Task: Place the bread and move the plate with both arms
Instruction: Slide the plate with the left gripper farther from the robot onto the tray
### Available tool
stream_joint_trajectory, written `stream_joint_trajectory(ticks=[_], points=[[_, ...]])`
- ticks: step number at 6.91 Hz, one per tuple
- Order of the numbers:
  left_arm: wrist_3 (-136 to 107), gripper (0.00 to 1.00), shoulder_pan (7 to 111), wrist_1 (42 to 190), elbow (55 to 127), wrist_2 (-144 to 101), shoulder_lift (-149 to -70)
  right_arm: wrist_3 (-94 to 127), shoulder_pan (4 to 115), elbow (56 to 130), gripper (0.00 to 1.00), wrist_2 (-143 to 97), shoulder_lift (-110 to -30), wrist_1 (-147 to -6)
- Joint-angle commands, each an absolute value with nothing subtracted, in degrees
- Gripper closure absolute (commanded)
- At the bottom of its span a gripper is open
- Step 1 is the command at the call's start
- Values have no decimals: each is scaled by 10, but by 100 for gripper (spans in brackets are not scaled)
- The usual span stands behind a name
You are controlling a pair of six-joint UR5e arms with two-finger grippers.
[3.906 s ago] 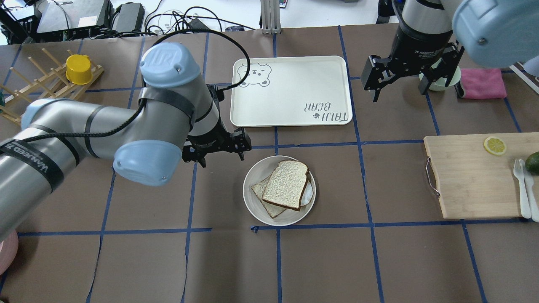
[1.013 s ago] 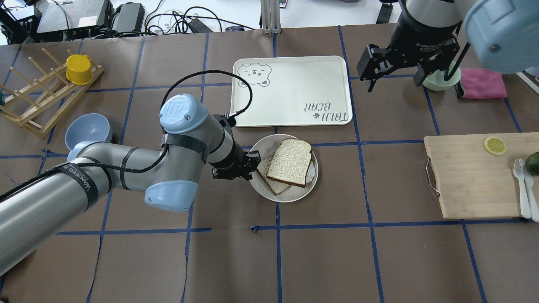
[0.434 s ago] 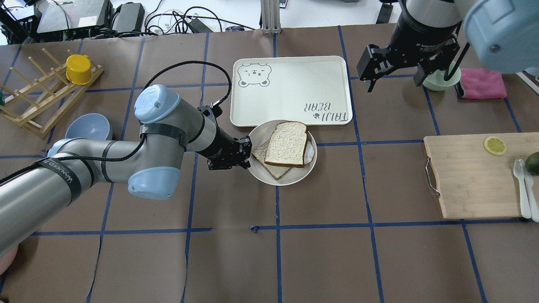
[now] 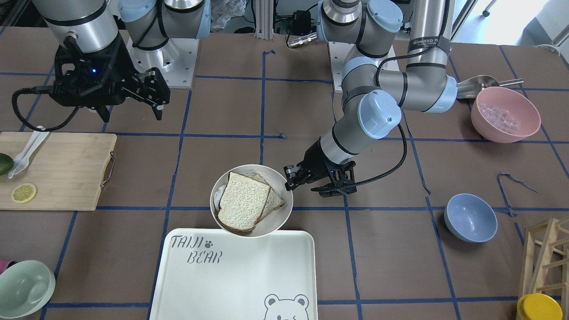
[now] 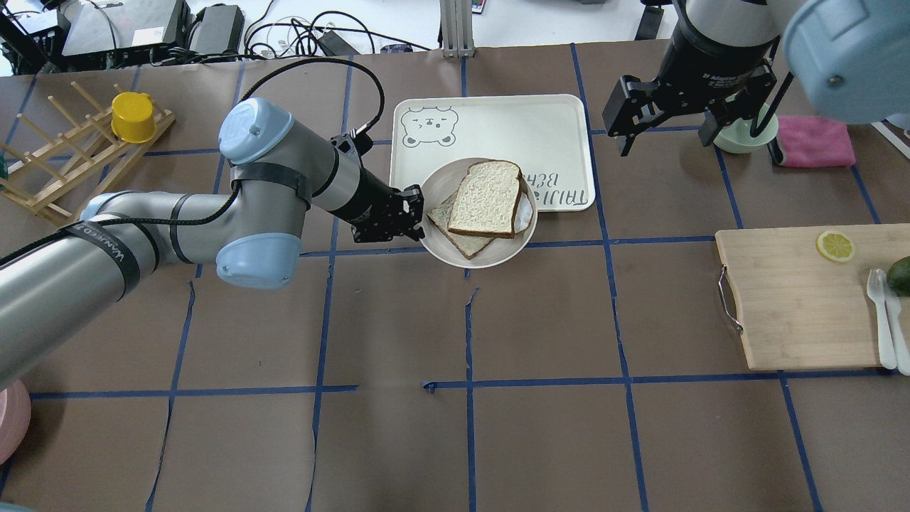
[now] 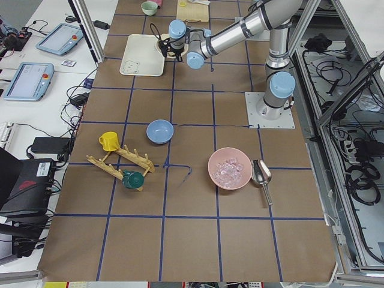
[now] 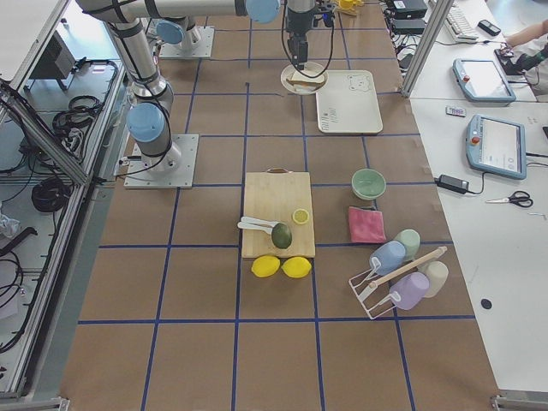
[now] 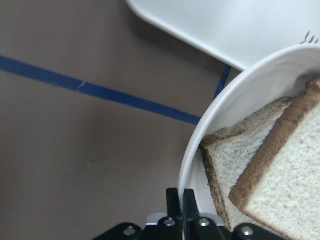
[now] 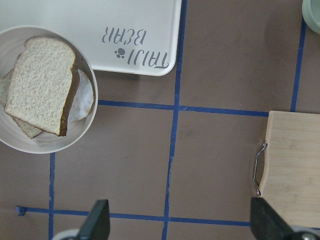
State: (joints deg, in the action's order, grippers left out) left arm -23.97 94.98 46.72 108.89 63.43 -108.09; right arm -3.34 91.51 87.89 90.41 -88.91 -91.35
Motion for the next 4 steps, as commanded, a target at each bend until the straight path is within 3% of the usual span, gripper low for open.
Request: stream_joint_trajectory(ticks=[1, 4], points=[[-227, 100, 948, 468, 1002, 636, -1150, -33, 915, 879, 0, 904, -889, -913], [-245, 100, 948, 497, 843, 638, -1272, -34, 915, 880, 0, 904, -889, -910]])
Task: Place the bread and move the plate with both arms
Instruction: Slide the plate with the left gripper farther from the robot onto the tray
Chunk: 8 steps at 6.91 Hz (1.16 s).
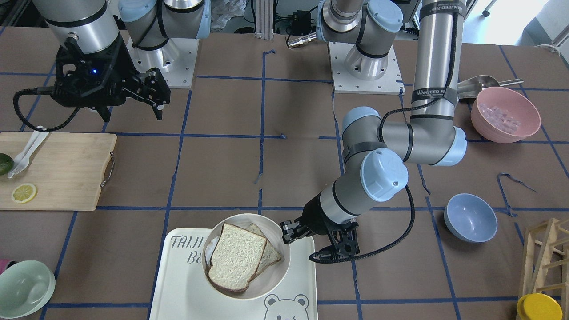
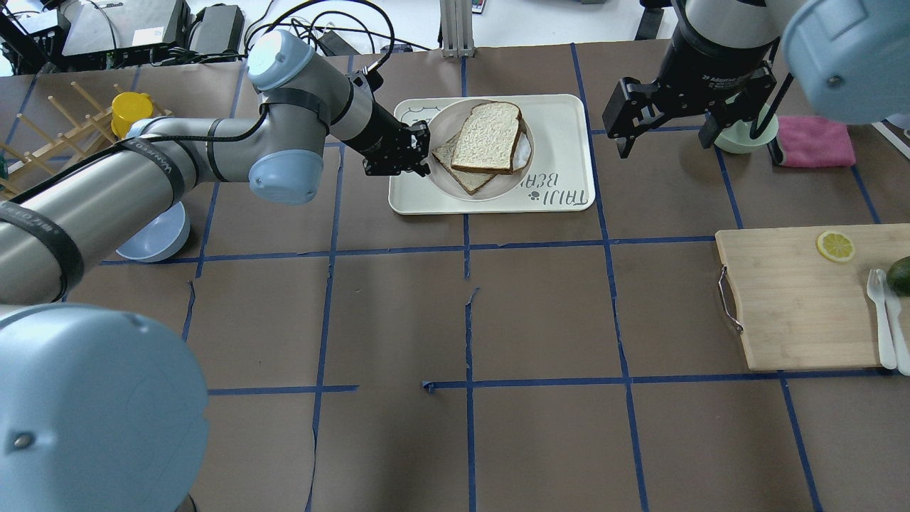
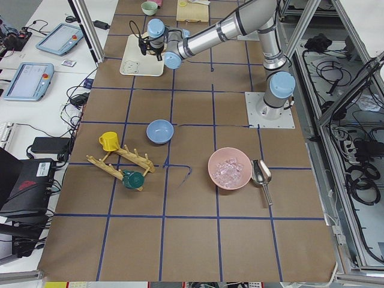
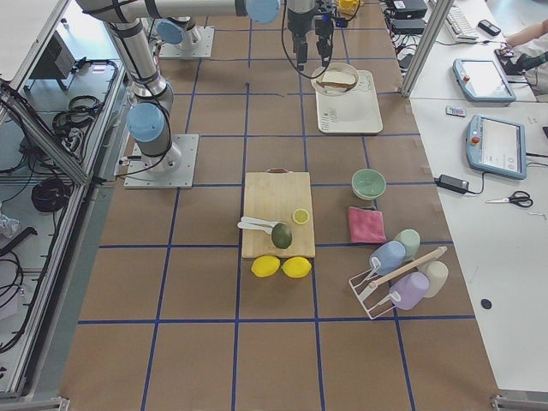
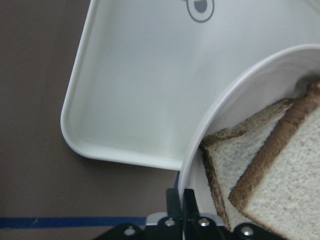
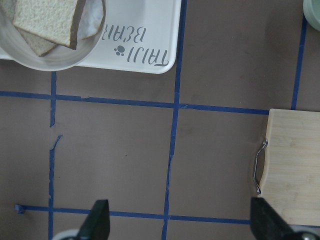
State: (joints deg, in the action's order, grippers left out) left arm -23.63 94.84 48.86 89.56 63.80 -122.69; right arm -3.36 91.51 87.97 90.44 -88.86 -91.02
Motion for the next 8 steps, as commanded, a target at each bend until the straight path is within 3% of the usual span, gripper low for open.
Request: stream_joint_trajectory(ticks=[1, 7, 8], points=[[-252, 100, 948, 497, 826, 637, -1294, -33, 915, 880, 0, 904, -889, -910], [-265, 100, 948, 497, 818, 638, -1317, -35, 914, 880, 0, 904, -889, -906], [-272, 68, 948, 497, 819, 640, -1318, -35, 914, 880, 0, 903, -889, -906]])
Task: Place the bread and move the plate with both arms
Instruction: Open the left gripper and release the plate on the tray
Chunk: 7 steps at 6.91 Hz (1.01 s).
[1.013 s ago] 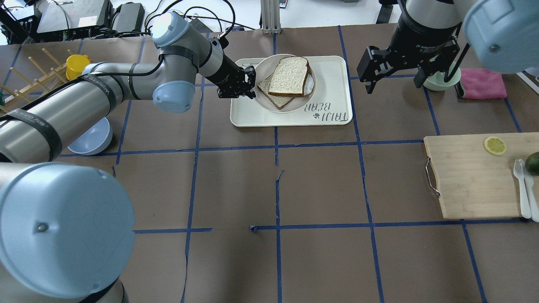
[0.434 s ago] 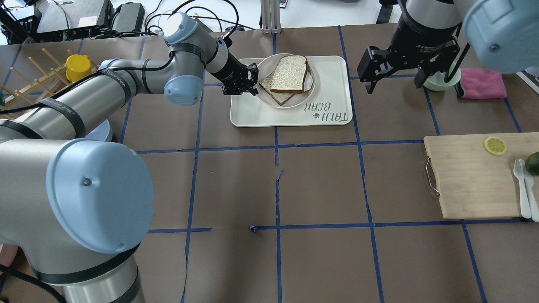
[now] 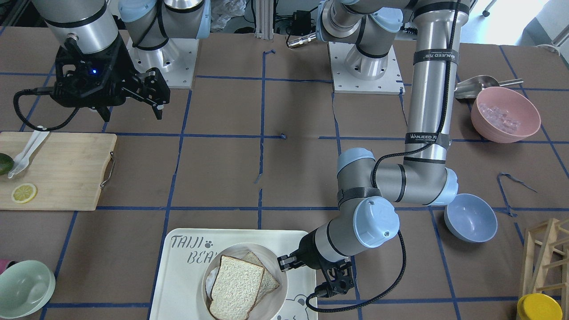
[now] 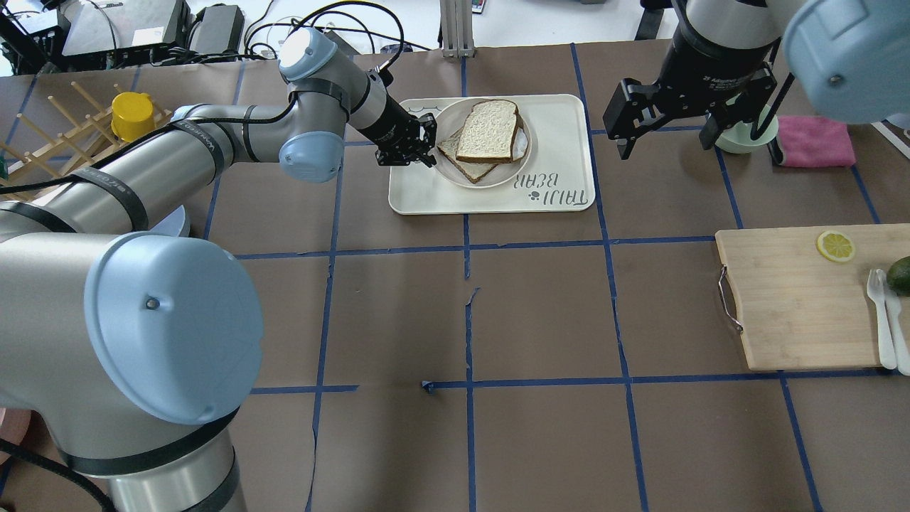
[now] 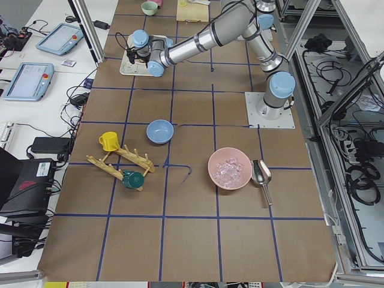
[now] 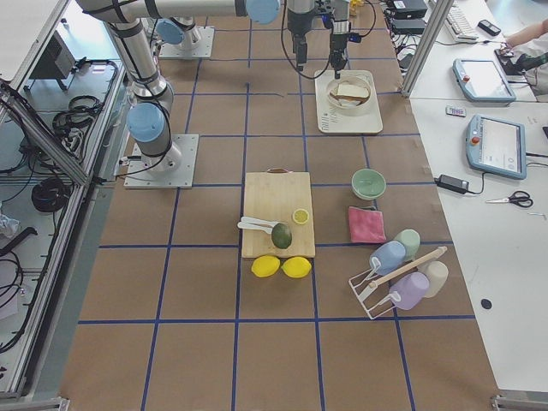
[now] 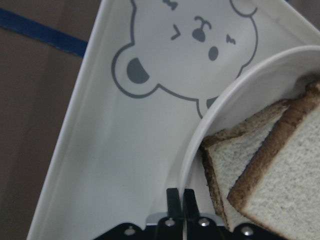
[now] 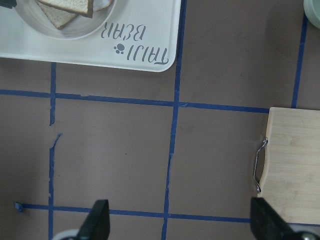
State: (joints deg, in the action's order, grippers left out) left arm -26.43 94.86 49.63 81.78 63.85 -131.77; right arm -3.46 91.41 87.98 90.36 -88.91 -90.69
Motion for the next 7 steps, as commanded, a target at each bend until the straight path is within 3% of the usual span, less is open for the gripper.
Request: stream_joint_trajectory(ticks=[1, 2, 4, 7], points=[[-272, 15, 948, 497, 819, 640, -1318, -36, 914, 880, 0, 903, -889, -905], [-265, 0, 949, 498, 819, 640, -1317, -36, 914, 880, 0, 904, -889, -905], [-261, 0, 949, 552, 819, 641, -1280, -35, 914, 880, 0, 904, -889, -905], [-261, 0, 954, 722, 820, 642, -1154, -35, 914, 880, 0, 904, -889, -904]])
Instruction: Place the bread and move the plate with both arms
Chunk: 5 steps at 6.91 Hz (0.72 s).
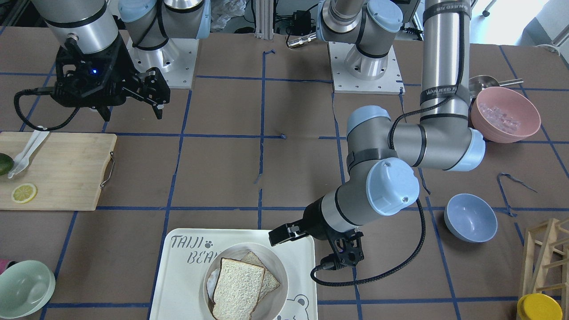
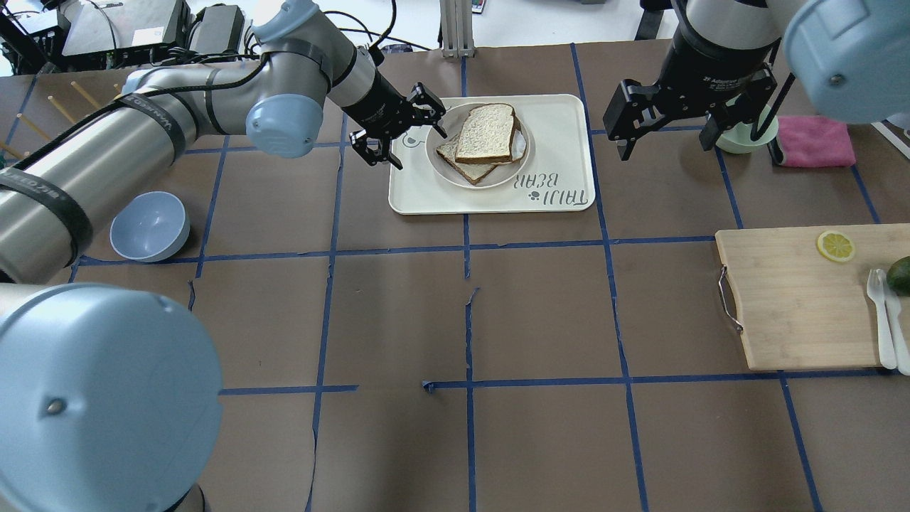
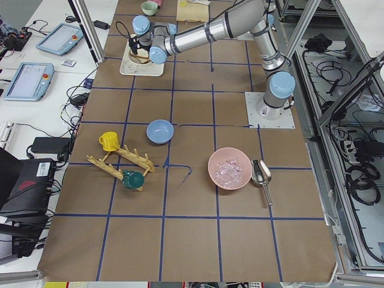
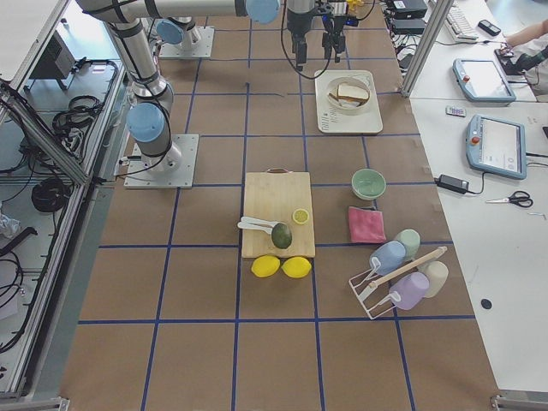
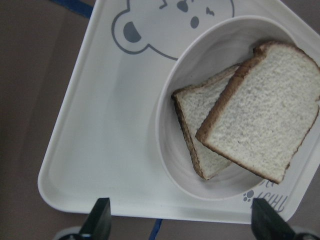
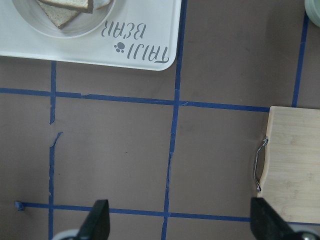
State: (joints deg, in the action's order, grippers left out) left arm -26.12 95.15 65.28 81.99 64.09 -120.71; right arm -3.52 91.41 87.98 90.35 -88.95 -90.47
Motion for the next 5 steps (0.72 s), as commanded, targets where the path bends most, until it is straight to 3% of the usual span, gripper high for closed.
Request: stream_joint_trajectory(ticks=[1, 5], points=[[-261, 0, 959, 775, 823, 643, -1113, -35, 914, 880, 0, 904, -889, -904], [-259, 0, 963, 940, 900, 693, -932, -35, 914, 880, 0, 904, -889, -904]])
